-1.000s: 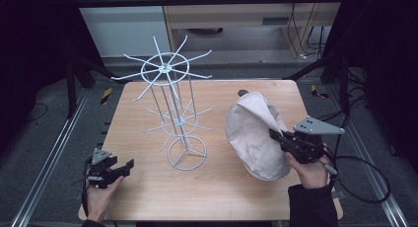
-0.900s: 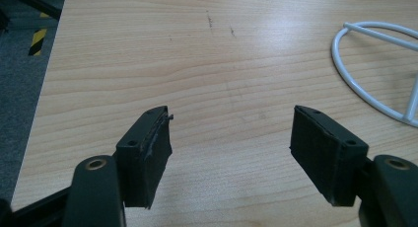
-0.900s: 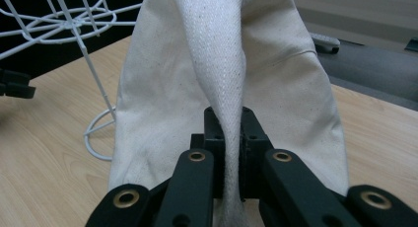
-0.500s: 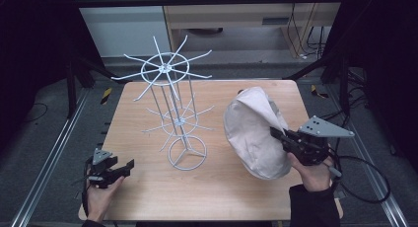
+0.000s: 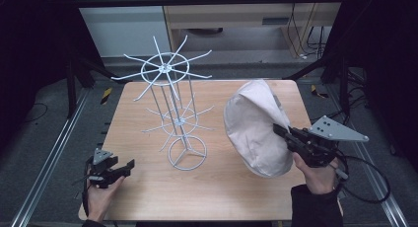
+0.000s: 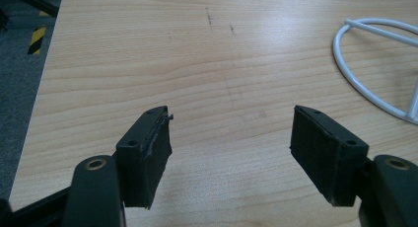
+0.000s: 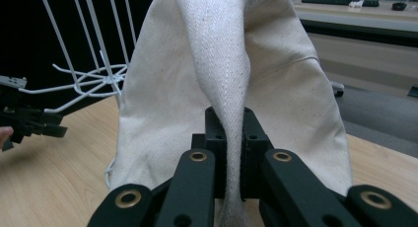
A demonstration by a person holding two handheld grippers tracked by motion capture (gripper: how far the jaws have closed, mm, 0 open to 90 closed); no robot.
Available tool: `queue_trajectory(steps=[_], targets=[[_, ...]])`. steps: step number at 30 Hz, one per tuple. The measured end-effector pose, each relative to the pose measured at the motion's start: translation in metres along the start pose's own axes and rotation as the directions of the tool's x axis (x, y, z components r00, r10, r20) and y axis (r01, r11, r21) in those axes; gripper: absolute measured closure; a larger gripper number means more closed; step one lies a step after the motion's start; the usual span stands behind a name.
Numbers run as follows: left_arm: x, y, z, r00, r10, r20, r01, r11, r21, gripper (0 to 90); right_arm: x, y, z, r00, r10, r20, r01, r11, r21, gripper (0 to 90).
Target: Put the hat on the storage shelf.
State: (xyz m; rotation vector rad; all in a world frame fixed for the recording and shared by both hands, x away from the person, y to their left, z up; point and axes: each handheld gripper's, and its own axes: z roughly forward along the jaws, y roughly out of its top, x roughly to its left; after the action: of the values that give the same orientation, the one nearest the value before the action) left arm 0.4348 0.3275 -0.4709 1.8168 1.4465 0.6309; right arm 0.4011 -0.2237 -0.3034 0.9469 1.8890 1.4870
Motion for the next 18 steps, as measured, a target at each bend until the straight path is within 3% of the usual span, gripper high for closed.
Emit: queue_trajectory(steps=[18], targets=[[0.0, 0.0, 0.001, 1.0, -0.004, -0.003, 0.005, 1.0, 0.004, 31.1, 0.014, 0.022, -0.007, 0.9996, -0.009, -0.027, 0.006, 0.991, -0.135, 86.9]])
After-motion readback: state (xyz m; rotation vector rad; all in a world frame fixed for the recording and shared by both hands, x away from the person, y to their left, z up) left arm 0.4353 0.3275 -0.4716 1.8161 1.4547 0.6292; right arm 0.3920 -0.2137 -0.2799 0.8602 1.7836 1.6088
